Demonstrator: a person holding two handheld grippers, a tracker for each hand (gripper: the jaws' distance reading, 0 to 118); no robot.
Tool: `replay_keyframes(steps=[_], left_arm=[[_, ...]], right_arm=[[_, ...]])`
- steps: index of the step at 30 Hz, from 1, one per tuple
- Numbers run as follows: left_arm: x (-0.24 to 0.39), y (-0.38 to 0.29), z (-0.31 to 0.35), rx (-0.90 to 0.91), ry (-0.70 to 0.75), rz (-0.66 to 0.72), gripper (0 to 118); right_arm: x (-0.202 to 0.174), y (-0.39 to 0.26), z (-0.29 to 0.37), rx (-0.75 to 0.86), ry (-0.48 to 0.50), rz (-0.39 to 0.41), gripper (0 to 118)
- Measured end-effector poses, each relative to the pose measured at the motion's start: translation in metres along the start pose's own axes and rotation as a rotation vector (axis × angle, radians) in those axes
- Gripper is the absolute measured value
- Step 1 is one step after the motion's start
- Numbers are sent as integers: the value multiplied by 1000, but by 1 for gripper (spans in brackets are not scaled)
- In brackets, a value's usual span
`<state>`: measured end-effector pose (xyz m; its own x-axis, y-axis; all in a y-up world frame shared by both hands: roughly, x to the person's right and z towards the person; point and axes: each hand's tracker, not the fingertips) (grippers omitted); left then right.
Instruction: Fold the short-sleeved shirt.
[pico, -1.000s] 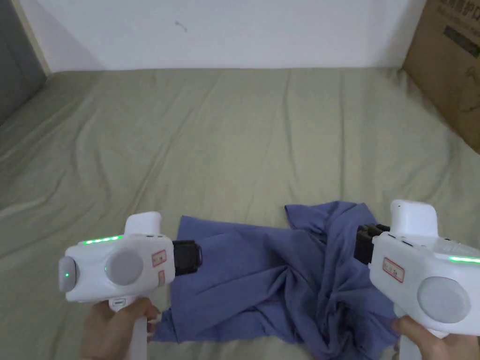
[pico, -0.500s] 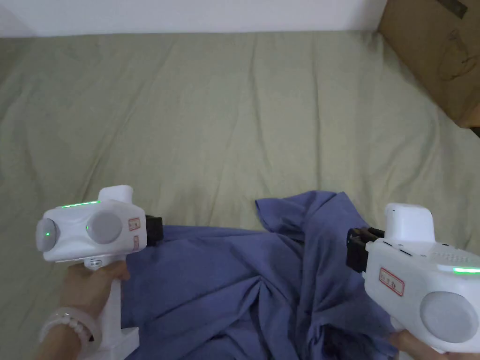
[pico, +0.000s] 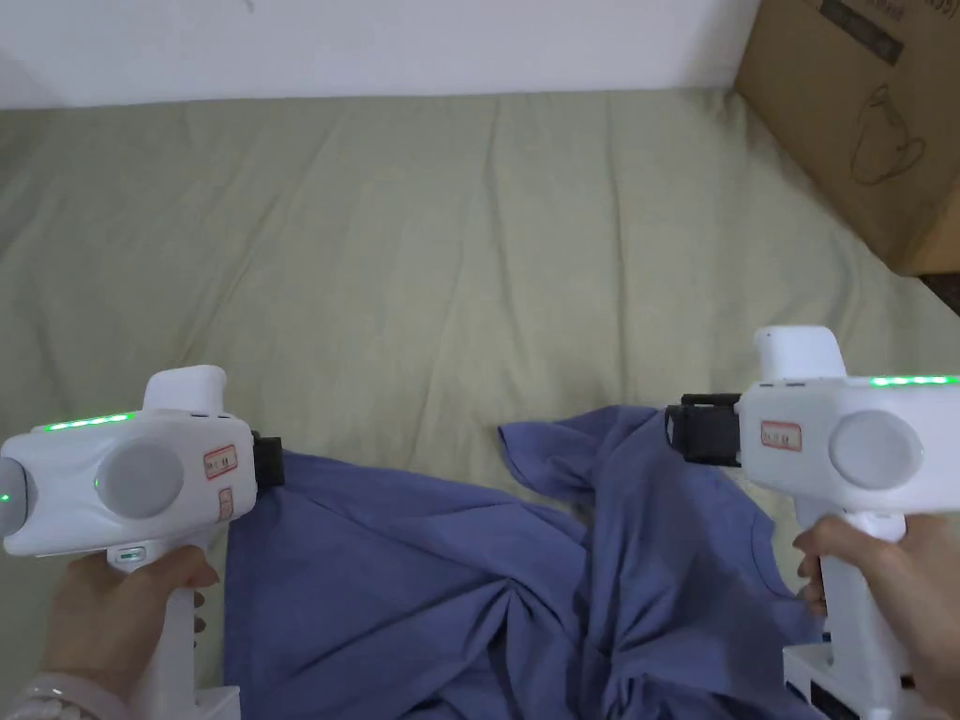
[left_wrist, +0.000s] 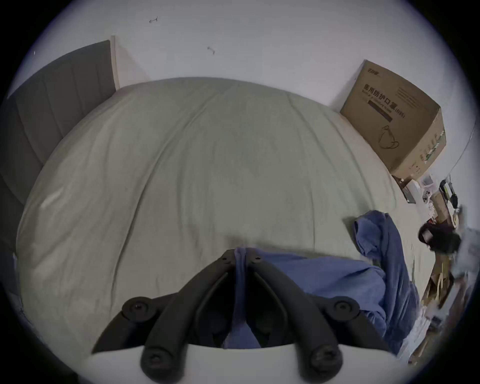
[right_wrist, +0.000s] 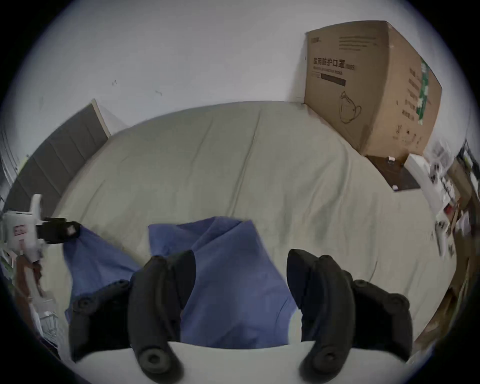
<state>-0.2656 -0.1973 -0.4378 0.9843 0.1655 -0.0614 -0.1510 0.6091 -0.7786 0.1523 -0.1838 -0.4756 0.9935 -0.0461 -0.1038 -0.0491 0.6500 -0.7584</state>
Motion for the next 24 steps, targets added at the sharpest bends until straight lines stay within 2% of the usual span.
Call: replay_keyframes(steps=[1,5,6,8,9,10,11,12,13,14,15,16,17,19,24], left_arm=[[0,0,1,0,0,-4,4],[-1,-1,-1,-2,0,-19,4],[-1,-2,-2,-4,3,-25,4],[-2,-3,-5,-8,5,-27,4],[-2,-4,-6,-12,5,-26,4],[-3,-4,-9,-14,4,-24,4],[-4,-4,-10,-18,3,-21,4],[-4,-4,-9,-23,4,-20,4],[-4,-4,-9,-24,4,-21,4],[-5,-4,-7,-22,2,-24,4],[-6,-4,-4,-19,2,-25,4],[-7,-3,-2,-19,3,-24,4],[-8,-2,2,-17,3,-25,4],[-8,-1,14,-5,12,-31,4],[-13,9,63,75,51,-56,4]], right_arm=[[4,7,-11,-29,-7,-13,77],[29,20,-71,-138,83,-162,77],[30,19,-82,-163,91,-173,77],[23,14,-97,-213,93,-129,71],[20,10,-106,-249,98,-103,59],[18,4,-116,-290,98,-77,58],[15,-3,-124,-310,58,-52,58],[10,-5,-119,-248,39,-49,58],[9,-2,-113,-254,46,-84,55],[9,1,-107,-236,37,-94,44],[10,2,-103,-218,-44,-72,6],[11,3,-93,-221,-10,-87,4],[15,5,-89,-235,54,-141,4],[21,9,-73,-207,52,-177,4],[31,37,-2,-75,47,-146,4]])
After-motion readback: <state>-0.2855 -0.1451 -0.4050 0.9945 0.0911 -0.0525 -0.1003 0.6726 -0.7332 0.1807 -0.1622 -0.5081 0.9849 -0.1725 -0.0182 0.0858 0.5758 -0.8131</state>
